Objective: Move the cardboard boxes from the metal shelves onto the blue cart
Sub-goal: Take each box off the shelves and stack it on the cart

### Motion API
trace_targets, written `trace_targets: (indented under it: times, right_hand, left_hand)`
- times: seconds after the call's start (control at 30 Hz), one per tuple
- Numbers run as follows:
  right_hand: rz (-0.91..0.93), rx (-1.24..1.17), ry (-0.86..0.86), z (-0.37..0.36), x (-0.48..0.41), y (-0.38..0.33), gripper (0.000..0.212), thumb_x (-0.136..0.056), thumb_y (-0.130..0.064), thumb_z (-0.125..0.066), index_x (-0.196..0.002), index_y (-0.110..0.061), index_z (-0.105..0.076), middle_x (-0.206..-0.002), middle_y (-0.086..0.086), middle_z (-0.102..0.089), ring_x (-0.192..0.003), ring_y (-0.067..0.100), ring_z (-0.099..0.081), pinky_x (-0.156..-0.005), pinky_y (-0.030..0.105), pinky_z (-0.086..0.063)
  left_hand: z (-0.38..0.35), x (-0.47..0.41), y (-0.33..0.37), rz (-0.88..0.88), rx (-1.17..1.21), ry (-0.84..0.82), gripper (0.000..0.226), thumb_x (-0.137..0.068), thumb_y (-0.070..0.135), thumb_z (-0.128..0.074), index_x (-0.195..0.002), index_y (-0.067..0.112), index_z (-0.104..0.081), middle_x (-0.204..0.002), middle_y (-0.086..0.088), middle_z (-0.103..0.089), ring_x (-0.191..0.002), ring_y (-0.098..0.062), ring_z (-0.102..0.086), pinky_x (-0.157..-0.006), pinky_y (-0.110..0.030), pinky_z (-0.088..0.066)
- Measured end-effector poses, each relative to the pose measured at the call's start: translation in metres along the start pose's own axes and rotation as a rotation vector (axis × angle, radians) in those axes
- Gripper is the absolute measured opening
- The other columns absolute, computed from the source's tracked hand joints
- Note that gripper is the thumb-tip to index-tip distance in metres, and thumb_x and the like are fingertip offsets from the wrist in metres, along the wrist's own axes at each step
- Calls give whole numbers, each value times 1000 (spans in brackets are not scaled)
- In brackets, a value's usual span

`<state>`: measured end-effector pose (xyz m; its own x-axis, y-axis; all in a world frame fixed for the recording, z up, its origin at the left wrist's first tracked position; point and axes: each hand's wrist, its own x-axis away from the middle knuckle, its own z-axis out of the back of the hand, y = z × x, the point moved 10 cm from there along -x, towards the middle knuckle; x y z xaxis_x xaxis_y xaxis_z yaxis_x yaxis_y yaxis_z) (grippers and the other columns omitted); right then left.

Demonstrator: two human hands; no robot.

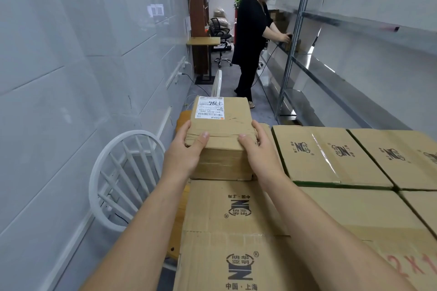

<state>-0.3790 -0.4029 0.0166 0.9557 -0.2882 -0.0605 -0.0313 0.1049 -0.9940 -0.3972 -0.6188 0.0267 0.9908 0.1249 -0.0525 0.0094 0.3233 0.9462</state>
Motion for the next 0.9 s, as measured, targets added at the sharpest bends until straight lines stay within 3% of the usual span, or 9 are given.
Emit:
trace_targets:
  times: [0.1, 0.17, 0.37, 0.43, 0.5, 0.6, 0.67, 0.77, 0.9]
  right_hand:
    - [-20, 25, -17, 2, -2, 0, 54, -97, -32, -57, -147, -39, -39, -102, -40, -50, -96, -16, -51, -84, 16, -41]
    - [-31, 34, -24, 2, -2, 1, 54, -97, -33, -58, -147, -41, -39, -105, -38, -53, -97, -13, -54, -87, 17, -42]
    - [-62, 34, -39, 4, 4, 1, 67, -95, -47, -54, -155, -40, -24, -150, -15, -42, -130, 7, -43, -114, 35, -33]
    - [-60, 34, 10, 14, 9, -1, 69, -94, -52, -53, -154, -45, -21, -155, -11, -37, -137, 12, -39, -115, 42, -33]
    - [-11, 34, 49, 25, 17, -8, 65, -94, -52, -52, -152, -46, -24, -156, -10, -35, -136, 10, -41, -109, 37, -37]
    - [106, 67, 91, 44, 31, -26, 59, -99, -43, -52, -153, -38, -30, -154, -13, -37, -131, 5, -46, -101, 26, -40]
    - [183, 83, 110, 57, 42, -40, 57, -100, -39, -51, -153, -36, -32, -156, -12, -38, -140, 5, -38, -114, 34, -34]
    - [281, 136, 112, 81, 63, -60, 55, -100, -37, -50, -152, -35, -33, -154, -17, -38, -142, 0, -33, -118, 33, -30]
    - [371, 265, 183, 131, 95, -78, 55, -100, -34, -54, -152, -31, -35, -154, -19, -38, -139, -6, -32, -106, 9, -30]
  left_hand:
    - [0, 1, 5, -1, -30, -2, 63, -92, 57, -57, -149, 41, -35, -120, 15, -45, -109, -10, -43, -90, -31, -40]
    - [0, 3, 8, 3, -44, 1, 62, -94, 55, -55, -150, 39, -35, -124, 13, -46, -108, -9, -40, -88, -29, -37]
    - [2, 13, 18, -12, -20, 2, 59, -96, 50, -56, -149, 35, -37, -139, 7, -49, -109, -9, -44, -87, -26, -34]
    - [13, 15, 24, -42, 1, 73, 57, -95, 48, -58, -148, 33, -40, -144, 6, -46, -124, -15, -46, -93, -26, -33]
    - [26, 20, 37, -138, 10, 178, 54, -95, 45, -59, -145, 31, -45, -149, 6, -43, -136, -14, -40, -105, -29, -33]
    - [26, 37, 67, -306, 25, 217, 46, -96, 40, -59, -141, 31, -50, -140, 17, -46, -125, 2, -40, -106, -25, -33]
    - [15, 51, 86, -396, 32, 173, 44, -96, 39, -59, -139, 34, -51, -134, 23, -48, -121, 6, -41, -104, -21, -33]
    - [-14, 74, 112, -500, 50, 71, 44, -96, 37, -61, -139, 37, -51, -137, 22, -51, -126, 8, -42, -102, -8, -30]
    - [-58, 109, 140, -597, 112, -34, 46, -95, 32, -63, -140, 31, -52, -133, 24, -51, -121, 23, -39, -100, 0, -28]
